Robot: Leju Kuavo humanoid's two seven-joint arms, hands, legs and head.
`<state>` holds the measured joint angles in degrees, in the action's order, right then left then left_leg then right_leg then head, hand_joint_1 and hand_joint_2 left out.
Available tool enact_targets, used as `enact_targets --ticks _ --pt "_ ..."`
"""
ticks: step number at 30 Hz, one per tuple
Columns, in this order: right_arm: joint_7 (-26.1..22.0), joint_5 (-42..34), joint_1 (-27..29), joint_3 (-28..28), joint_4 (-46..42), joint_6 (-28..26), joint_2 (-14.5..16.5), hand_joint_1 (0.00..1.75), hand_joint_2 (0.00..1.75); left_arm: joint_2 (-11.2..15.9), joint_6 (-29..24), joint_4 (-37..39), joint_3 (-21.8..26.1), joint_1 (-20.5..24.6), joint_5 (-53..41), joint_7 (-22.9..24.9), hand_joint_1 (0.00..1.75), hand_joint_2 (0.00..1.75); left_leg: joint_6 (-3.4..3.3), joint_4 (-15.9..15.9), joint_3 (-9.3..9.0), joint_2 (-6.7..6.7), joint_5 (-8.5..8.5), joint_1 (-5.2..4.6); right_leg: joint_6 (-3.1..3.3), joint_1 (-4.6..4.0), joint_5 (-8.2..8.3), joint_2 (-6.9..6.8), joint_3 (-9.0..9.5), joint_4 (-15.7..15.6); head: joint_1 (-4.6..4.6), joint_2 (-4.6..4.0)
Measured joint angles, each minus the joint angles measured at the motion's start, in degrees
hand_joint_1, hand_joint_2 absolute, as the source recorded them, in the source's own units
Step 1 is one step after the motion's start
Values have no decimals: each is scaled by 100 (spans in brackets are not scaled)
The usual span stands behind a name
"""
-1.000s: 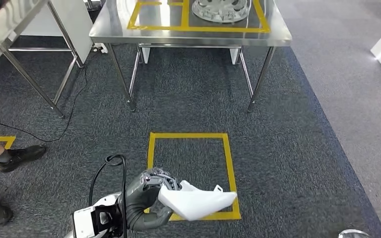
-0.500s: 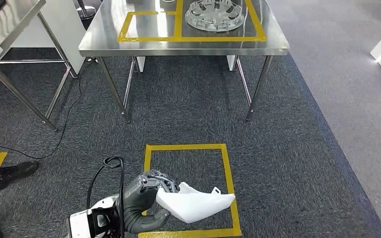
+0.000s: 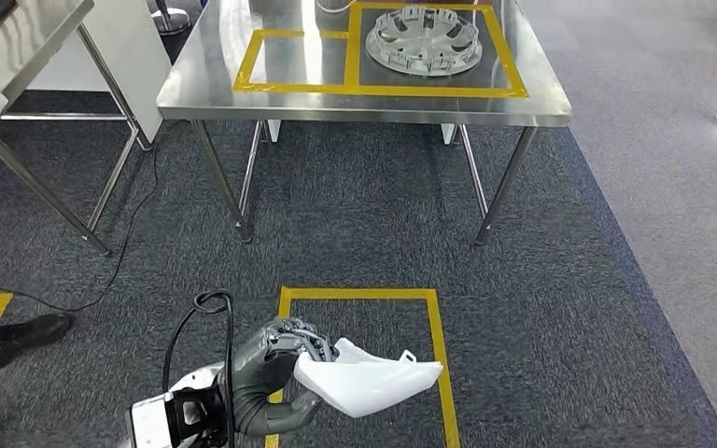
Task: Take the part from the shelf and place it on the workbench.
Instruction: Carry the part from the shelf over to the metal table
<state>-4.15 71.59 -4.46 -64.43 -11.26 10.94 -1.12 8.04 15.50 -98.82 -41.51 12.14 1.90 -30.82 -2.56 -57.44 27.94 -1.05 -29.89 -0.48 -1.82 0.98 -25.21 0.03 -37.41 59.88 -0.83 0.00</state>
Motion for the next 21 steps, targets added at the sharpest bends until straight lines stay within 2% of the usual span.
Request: enact_targets --ticks 1,3,5,6,8,9,10,11,12,13,14,16,17,19,21 --pt "-51 -11 3 -1 0 27 -2 0 0 1 -9 -1 0 -3 -16 -1 175 175 38 -7 -28 -4 -35 -2 41 -21 153 4 9 -115 2 0" --pt "-178 -56 -4 -3 0 113 -5 0 0 4 -25 -9 1 -7 -36 -6 175 175 111 -36 -60 -7 -53 -2 131 -35 140 12 57 -156 1 0" --pt "-270 -131 -2 -27 0 208 -7 0 0 11 -31 -25 2 -6 -55 -10 175 175 166 -256 0 17 -83 10 211 -16 109 22 170 -211 -9 0" --pt "-298 -172 -3 -51 0 251 -7 0 0 16 -31 -33 3 -4 -66 -11 175 175 190 -502 119 33 -159 21 242 -7 85 32 226 -231 -16 0" --pt "-322 -234 -7 -112 0 318 -8 0 0 26 -32 -40 3 -14 -82 -13 175 175 237 -1181 526 57 -433 52 280 -6 20 64 296 -242 -31 0" --pt "-324 -254 -10 -142 0 339 -8 0 0 31 -33 -41 3 -28 -88 -13 175 175 258 -1460 737 59 -569 68 282 -7 -17 86 328 -241 -30 0" --pt "-320 -262 -10 -165 0 353 -8 0 0 35 -33 -41 3 -41 -92 -13 175 175 276 -1603 886 61 -625 81 280 -8 -53 110 367 -239 -31 0" --pt "-306 -254 -10 -180 0 357 -8 0 0 38 -32 -41 3 -51 -95 -12 175 175 284 -1550 945 63 -536 88 276 -9 -93 129 418 -237 -31 0" --pt "-286 -231 -9 -189 0 354 -8 0 0 40 -31 -42 3 -57 -98 -12 175 175 281 -1301 908 64 -305 92 270 -10 -136 146 481 -235 -33 0" --pt "-266 -204 -2 -191 0 345 -8 0 0 41 -31 -43 3 -57 -99 -11 175 175 265 -912 803 65 1 92 261 -12 -179 159 538 -236 -33 0" --pt "-247 -179 3 -191 1 330 -3 0 0 43 -32 -45 3 -56 -100 -11 175 175 242 -559 699 65 216 76 246 -15 -217 168 593 -237 -26 0" --pt "-224 -154 11 -191 3 299 7 0 0 46 -38 -50 3 -55 -104 -10 175 175 180 -161 583 59 338 35 188 -15 -271 187 627 -236 -18 0" --pt "-214 -151 10 -191 4 286 11 0 0 49 -42 -53 3 -56 -107 -10 175 175 149 -146 574 56 297 15 150 -14 -289 191 634 -240 -14 0" --pt "-201 -146 1 -191 3 262 11 0 0 51 -50 -65 3 -59 -114 -9 175 175 83 -72 506 56 375 33 77 -23 -333 184 672 -243 -17 0" --pt "-198 -144 -12 -191 2 245 11 0 0 50 -62 -78 3 -54 -114 -12 175 175 25 36 396 71 407 65 29 -31 -473 130 606 -13 5 0"
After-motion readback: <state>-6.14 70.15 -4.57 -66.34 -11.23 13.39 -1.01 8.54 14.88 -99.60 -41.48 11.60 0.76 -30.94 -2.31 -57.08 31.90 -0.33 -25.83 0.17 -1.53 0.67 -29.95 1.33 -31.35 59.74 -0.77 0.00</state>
